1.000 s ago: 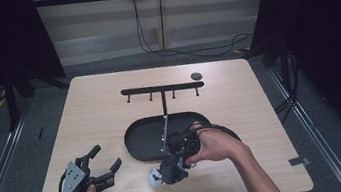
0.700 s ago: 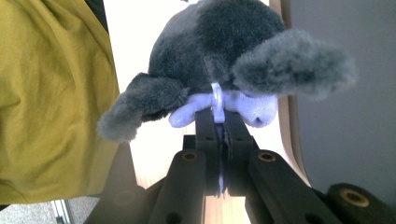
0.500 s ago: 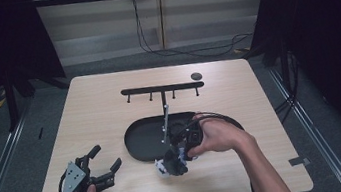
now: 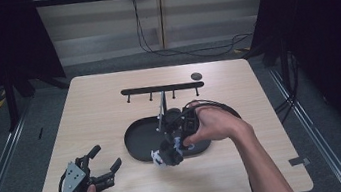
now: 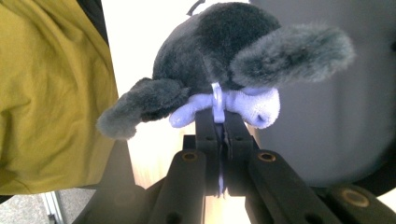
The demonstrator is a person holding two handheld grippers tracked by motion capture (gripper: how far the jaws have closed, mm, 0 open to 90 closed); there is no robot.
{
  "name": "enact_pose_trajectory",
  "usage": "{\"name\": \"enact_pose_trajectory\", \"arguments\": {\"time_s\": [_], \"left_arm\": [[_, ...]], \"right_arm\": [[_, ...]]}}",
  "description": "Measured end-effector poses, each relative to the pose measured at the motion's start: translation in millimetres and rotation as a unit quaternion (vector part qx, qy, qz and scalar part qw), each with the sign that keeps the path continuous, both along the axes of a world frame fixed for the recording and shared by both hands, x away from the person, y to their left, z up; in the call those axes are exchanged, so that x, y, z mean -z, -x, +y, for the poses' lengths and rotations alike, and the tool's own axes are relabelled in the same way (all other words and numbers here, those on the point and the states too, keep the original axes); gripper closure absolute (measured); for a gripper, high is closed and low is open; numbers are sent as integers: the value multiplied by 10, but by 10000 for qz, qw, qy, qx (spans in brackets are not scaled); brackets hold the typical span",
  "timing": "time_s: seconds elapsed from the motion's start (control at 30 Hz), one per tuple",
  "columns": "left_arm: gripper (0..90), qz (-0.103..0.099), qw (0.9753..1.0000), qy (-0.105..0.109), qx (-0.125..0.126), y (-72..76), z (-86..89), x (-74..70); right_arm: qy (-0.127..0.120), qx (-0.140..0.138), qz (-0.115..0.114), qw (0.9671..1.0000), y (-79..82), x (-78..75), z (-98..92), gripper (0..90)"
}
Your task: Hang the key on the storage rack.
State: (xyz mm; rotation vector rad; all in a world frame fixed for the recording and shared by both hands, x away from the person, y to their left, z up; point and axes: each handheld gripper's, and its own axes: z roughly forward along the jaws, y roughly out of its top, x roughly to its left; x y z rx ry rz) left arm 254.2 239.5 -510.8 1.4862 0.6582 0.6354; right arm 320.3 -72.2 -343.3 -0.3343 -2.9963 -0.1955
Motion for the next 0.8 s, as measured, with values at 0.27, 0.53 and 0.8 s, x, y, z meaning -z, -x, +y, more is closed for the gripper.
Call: {"name": "enact_pose_trajectory", "arguments": {"time_s": [0.27, 0.53, 0.8], "left_arm": [[152, -9, 10000, -12, -4, -1, 2, -1], [152, -28, 10000, -40, 36, -6, 5, -2], [152, -4, 10000, -6, -1, 0, 1, 0]], "right_arm": [[19, -76, -105, 9999, -99, -121, 98, 872], [135, -111, -127, 9998, -247, -206, 189, 872], [339, -128, -95, 9993, -417, -263, 238, 871]]}}
